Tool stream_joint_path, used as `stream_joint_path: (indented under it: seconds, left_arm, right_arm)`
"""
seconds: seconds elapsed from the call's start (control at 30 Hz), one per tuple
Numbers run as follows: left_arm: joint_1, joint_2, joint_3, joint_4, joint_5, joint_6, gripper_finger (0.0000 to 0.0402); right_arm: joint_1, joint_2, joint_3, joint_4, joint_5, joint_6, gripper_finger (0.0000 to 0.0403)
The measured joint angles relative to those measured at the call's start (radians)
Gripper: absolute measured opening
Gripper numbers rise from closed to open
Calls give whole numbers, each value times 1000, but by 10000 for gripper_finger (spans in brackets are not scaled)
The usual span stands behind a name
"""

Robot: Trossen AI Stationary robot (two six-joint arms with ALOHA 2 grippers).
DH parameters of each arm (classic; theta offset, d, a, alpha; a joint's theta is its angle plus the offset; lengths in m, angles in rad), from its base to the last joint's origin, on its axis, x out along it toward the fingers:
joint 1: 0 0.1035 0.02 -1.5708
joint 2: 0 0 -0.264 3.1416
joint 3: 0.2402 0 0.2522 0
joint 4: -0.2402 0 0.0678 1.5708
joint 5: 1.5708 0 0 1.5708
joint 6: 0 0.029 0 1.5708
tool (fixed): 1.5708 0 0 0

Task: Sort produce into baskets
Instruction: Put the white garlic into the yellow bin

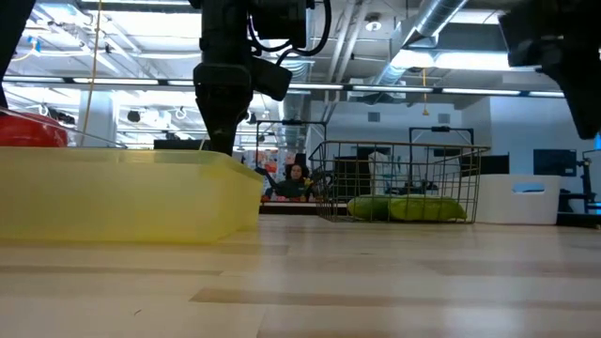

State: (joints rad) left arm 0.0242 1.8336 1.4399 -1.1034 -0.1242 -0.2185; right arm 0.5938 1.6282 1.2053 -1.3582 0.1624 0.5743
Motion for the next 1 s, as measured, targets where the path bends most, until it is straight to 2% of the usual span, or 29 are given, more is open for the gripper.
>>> stream_joint_path:
  seconds: [0.1,0.4,0.67,1.0]
  left_arm:
    - [0,0,0,0,0,-4,214]
    - [0,0,0,0,2,-6,214]
    - [0,0,0,1,2,-7,214]
    - [0,0,0,3,1,-7,214]
  right_arm:
    - [0,36,0,-38,-16,-6,185]
    - [9,99,0,-72,-49,0,267]
    - [73,99,0,-67,-186,2,271]
    - [228,99,0,55,-195,89,271]
